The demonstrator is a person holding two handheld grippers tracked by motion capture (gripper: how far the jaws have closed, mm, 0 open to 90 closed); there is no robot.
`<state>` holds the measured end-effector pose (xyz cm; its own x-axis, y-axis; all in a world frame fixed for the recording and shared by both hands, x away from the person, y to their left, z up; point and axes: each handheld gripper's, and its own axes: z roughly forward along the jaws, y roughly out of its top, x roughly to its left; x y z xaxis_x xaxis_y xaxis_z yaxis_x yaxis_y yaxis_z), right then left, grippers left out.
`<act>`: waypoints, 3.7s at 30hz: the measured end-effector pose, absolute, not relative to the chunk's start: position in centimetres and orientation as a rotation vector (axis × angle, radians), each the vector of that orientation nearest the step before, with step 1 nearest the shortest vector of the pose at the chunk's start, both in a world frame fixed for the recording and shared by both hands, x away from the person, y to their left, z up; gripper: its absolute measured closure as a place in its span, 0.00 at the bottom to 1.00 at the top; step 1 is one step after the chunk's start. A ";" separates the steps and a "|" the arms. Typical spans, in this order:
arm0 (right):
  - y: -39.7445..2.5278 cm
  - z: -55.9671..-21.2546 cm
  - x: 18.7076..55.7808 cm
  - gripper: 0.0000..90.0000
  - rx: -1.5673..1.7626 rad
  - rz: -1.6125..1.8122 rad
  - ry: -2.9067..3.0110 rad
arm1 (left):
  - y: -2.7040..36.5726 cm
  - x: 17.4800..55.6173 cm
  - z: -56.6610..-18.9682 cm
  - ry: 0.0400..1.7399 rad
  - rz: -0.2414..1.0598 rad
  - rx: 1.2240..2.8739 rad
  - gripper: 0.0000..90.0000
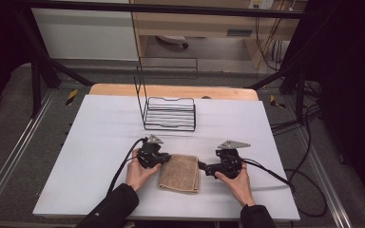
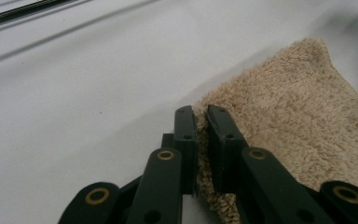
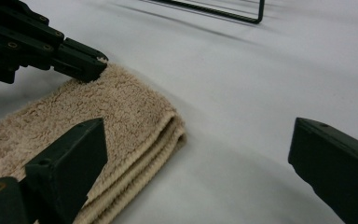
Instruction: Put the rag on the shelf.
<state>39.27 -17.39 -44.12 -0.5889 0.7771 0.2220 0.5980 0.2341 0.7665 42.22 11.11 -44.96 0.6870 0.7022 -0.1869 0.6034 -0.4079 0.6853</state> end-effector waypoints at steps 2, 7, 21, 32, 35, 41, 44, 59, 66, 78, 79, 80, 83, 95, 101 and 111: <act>-17.0 -44.2 39.6 0.14 1.326 1.277 2.299 | 11.1 42.2 -45.0 0.992 0.167 2.140 0.91; -16.4 -44.9 40.7 0.32 1.362 1.296 2.277 | 11.2 42.3 -45.0 0.992 0.163 2.137 0.91; -14.9 -45.7 40.5 0.67 1.351 1.261 2.336 | 11.4 42.4 -45.1 0.987 0.144 2.131 0.91; -14.8 -45.8 40.5 0.71 1.375 1.258 2.335 | 11.4 42.4 -45.1 0.977 0.151 2.130 0.91; -14.8 -45.8 40.5 0.70 1.372 1.254 2.334 | 11.4 42.4 -45.1 0.975 0.144 2.133 0.91; -14.8 -45.8 40.5 0.76 1.396 1.266 2.340 | 11.5 42.5 -45.1 0.978 0.134 2.127 0.91; -14.7 -45.8 40.5 0.82 1.420 1.276 2.350 | 11.5 42.5 -45.2 0.984 0.126 2.120 0.91; -14.9 -45.3 40.3 0.94 1.414 1.334 2.355 | 12.1 42.5 -44.5 0.984 0.091 2.077 0.94; -15.3 -44.3 40.0 0.94 1.366 1.407 2.332 | 12.5 41.8 -43.2 0.943 0.123 2.044 0.94; -15.5 -42.4 39.1 0.94 1.270 1.462 2.309 | 12.7 40.7 -41.6 0.903 0.177 2.015 0.95; -15.6 -42.3 39.0 0.94 1.259 1.466 2.308 | 12.8 40.7 -41.4 0.899 0.175 2.010 0.95; -15.6 -42.1 38.9 0.94 1.258 1.470 2.306 | 12.8 40.6 -41.3 0.899 0.174 2.004 0.95; -15.6 -41.7 38.8 0.94 1.238 1.476 2.297 | 12.8 40.5 -41.0 0.890 0.182 1.998 0.95; -16.3 -40.4 38.3 0.94 1.194 1.506 2.262 | 12.5 39.6 -39.6 0.855 0.209 1.972 0.95; -16.5 -39.6 38.0 0.94 1.156 1.517 2.243 | 12.5 39.3 -38.9 0.842 0.222 1.957 0.95; -16.7 -38.4 37.5 0.94 1.097 1.537 2.211 | 12.5 38.7 -37.8 0.824 0.246 1.924 0.95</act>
<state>37.49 -16.71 -38.36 -0.6917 0.6887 0.2173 0.4436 0.1677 0.8804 38.66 12.50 -37.76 0.7484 0.6399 -0.1748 0.4389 -0.2801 0.8538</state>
